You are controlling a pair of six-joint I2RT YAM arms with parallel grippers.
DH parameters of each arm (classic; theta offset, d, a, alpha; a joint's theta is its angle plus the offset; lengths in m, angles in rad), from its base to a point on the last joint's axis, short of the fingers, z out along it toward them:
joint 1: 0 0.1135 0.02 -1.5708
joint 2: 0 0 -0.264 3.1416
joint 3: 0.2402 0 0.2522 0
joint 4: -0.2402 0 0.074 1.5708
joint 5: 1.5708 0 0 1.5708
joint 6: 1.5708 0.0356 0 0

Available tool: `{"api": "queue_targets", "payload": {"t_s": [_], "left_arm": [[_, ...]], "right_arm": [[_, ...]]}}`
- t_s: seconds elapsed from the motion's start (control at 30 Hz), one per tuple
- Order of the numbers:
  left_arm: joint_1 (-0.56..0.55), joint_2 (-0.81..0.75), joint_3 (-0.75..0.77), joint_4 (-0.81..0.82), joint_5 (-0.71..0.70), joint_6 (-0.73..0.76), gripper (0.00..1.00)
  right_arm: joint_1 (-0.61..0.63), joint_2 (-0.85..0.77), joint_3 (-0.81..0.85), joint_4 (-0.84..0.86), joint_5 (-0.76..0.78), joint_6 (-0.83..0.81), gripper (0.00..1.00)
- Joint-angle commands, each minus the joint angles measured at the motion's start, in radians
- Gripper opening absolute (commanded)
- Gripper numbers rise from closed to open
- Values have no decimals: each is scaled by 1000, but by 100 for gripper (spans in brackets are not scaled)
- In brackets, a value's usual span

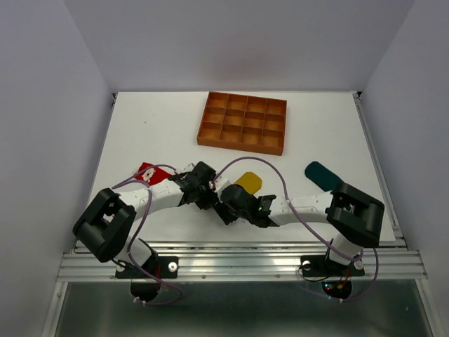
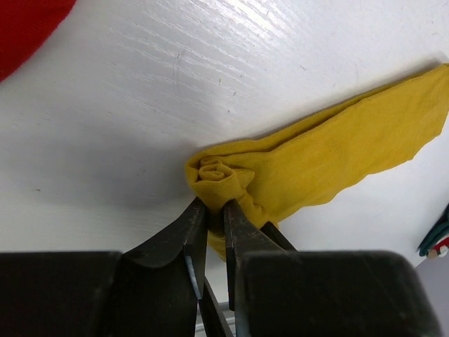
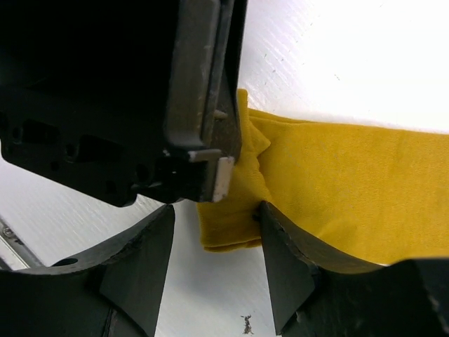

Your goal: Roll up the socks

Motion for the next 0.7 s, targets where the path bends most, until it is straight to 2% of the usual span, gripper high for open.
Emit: {"api": "queue_targets", "payload": {"t_s": [0.0,0.2,0.3,0.33,0.43,0.5,0.57,0.67], "left_arm": [[-28,4,-20,-97,-9,16,0],[-28,-6,-15,-105,-2,10,0],[-28,-19,-11,-125,1,-1,0],[-28,-25,-6,-134,1,-3,4],[-28,-57,-6,-140,-9,-10,13],[-27,-94,-8,-148,-25,-18,21],[-24,-117,-6,-162,-39,-23,29],[-11,-178,-15,-180,-57,-27,32]], "right_arm": [[31,50,43,-16,45,-61,57],[60,98,40,-16,103,-49,55],[69,122,43,-33,164,-41,49],[78,133,49,-39,183,-31,42],[78,145,49,-55,211,-9,33],[78,144,41,-53,211,8,20],[78,136,32,-50,203,37,18],[78,126,23,-32,160,64,16]]}}
